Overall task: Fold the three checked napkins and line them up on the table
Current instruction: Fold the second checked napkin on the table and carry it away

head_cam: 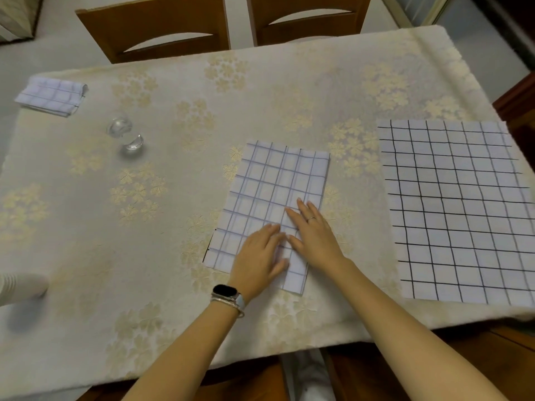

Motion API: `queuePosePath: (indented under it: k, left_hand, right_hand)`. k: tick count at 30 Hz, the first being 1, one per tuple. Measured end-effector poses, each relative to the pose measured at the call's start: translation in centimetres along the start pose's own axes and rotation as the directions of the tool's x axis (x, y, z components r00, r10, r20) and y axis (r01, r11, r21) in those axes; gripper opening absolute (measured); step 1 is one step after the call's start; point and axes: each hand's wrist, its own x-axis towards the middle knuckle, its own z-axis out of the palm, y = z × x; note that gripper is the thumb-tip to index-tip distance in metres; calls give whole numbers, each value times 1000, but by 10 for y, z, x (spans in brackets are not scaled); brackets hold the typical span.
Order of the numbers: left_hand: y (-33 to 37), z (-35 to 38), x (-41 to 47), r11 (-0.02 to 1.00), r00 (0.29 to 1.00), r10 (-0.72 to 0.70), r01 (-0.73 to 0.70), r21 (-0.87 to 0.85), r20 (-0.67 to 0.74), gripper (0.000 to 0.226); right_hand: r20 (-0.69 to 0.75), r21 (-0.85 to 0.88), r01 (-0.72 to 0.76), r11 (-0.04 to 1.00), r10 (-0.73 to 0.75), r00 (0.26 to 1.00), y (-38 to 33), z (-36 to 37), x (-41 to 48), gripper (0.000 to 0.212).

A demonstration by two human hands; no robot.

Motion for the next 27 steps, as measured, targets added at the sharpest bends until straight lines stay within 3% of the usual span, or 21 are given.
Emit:
queuePosePath:
  k: [3,9,15,27]
  left_hand:
    - [9,11,-2,991,993,-92,84,105,72,71]
    - [26,18,8,960,970,-201,167,225,139,90]
    - [19,28,7,962,981,-153,120,246,121,103]
    - [9,25,4,965,980,-89,40,259,180,116]
  right_hand:
    - [-11,2,35,999,-35,999,8,-1,-1,64]
    - [10,-67,122,990,-122,993,27,-2,-2,69]
    - [1,-219,146,965,-150,989,53,-15,17,84]
    - [1,-270,99,958,-102,995,84,-57,85,86]
